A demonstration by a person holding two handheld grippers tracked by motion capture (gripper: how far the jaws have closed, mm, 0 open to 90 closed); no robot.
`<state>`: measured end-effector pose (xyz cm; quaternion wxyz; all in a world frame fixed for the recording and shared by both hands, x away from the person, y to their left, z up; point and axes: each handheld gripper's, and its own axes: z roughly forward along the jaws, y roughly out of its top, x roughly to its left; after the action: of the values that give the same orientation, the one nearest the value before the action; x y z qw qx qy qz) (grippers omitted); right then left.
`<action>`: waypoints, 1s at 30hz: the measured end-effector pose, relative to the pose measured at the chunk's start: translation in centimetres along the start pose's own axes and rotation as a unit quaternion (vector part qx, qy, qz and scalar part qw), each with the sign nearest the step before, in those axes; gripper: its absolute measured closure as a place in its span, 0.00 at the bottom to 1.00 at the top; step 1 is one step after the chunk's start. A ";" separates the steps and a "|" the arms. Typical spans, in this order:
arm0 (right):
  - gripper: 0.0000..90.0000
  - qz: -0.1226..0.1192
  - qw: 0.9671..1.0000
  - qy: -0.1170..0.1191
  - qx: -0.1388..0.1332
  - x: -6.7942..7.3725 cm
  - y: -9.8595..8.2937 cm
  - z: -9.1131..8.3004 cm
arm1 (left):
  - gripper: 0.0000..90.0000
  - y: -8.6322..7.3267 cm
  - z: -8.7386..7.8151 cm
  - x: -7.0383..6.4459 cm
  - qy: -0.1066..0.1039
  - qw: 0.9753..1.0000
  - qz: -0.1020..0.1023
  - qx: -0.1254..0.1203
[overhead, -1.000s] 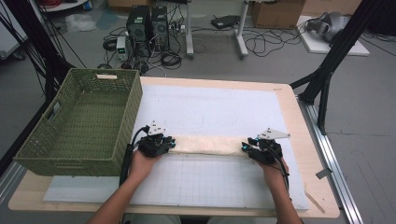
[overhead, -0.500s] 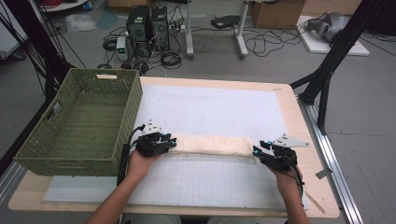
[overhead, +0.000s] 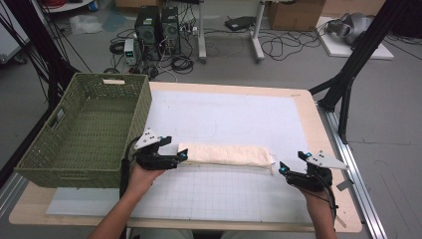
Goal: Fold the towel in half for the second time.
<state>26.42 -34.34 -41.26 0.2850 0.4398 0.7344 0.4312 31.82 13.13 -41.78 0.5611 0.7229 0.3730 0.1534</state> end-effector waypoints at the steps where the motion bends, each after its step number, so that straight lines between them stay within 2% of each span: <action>1: 0.20 0.005 1.000 0.000 -0.003 0.0 0.0 0.0 | 0.18 0.0 -0.1 0.0 -0.001 1.000 0.000 0.000; 7: 0.17 -0.008 1.000 -0.004 0.006 0.2 0.0 0.5 | 0.19 0.1 -0.5 -0.1 -0.006 1.000 0.011 -0.007; 21: 0.14 0.010 1.000 -0.009 -0.002 0.1 0.2 0.6 | 0.19 0.3 -0.7 0.2 -0.004 1.000 0.012 -0.008; 30: 0.14 0.005 1.000 -0.009 0.003 0.2 0.2 0.7 | 0.21 0.2 -0.6 0.3 0.002 1.000 0.011 0.002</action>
<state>26.96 -33.80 -41.39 0.2880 0.4485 0.7308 0.4265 31.70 13.68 -41.51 0.5568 0.7277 0.3670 0.1603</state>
